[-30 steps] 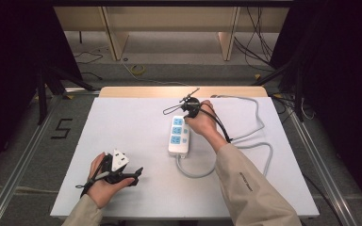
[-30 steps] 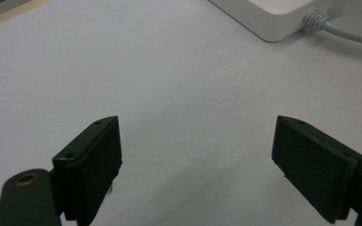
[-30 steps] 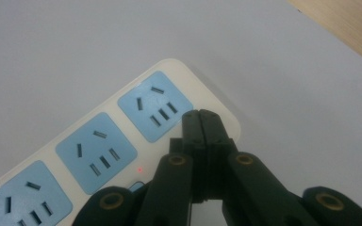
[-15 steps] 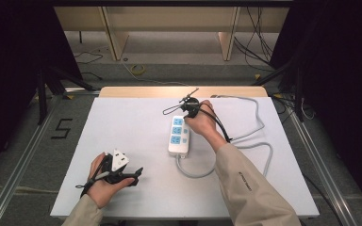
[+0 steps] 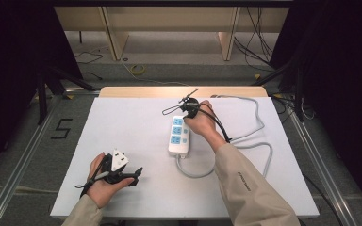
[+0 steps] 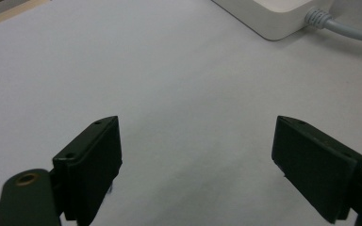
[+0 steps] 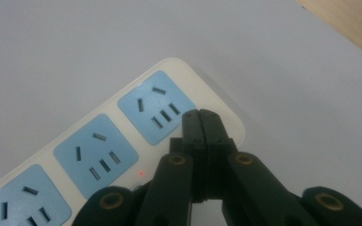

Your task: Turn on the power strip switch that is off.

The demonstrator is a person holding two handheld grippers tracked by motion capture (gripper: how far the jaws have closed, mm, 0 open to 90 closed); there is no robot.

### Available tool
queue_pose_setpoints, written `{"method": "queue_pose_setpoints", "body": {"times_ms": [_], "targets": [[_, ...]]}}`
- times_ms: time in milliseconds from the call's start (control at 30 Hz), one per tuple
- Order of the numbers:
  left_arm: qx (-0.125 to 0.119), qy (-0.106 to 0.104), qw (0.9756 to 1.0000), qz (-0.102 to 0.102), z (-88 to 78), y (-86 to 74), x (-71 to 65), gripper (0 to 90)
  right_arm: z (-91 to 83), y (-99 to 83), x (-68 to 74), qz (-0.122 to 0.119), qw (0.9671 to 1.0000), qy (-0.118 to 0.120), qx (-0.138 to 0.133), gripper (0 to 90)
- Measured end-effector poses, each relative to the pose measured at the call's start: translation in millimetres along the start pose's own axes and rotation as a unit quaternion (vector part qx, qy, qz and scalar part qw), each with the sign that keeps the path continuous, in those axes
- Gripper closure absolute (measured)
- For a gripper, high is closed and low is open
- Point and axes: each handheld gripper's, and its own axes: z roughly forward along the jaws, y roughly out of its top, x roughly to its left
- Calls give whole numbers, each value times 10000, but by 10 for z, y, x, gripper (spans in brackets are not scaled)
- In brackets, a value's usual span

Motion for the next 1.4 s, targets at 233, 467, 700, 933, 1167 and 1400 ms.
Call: {"method": "queue_pose_setpoints", "body": {"times_ms": [233, 467, 700, 933, 1167, 1400], "targets": [[-10, -3, 10000, 3, 4, 2, -6, 160, 11, 1, 7, 34, 10000, -8, 24, 900], [-4, -13, 10000, 25, 4, 6, -9, 160, 16, 1, 1, 87, 10000, 10, 42, 900], [-2, -8, 10000, 10, 1, 5, -5, 160, 26, -4, 0, 164, 9999, -10, 4, 900], [-9, -7, 10000, 0, 3, 4, -8, 160, 28, -3, 10, 186, 9998, -52, 32, 900], [-1, -12, 10000, -4, 2, 5, -9, 160, 31, -13, 4, 221, 9997, -25, 32, 900], [5, -21, 10000, 9, 8, 2, -8, 161, 34, -11, 23, 127, 9999, -95, 5, 900]]}}
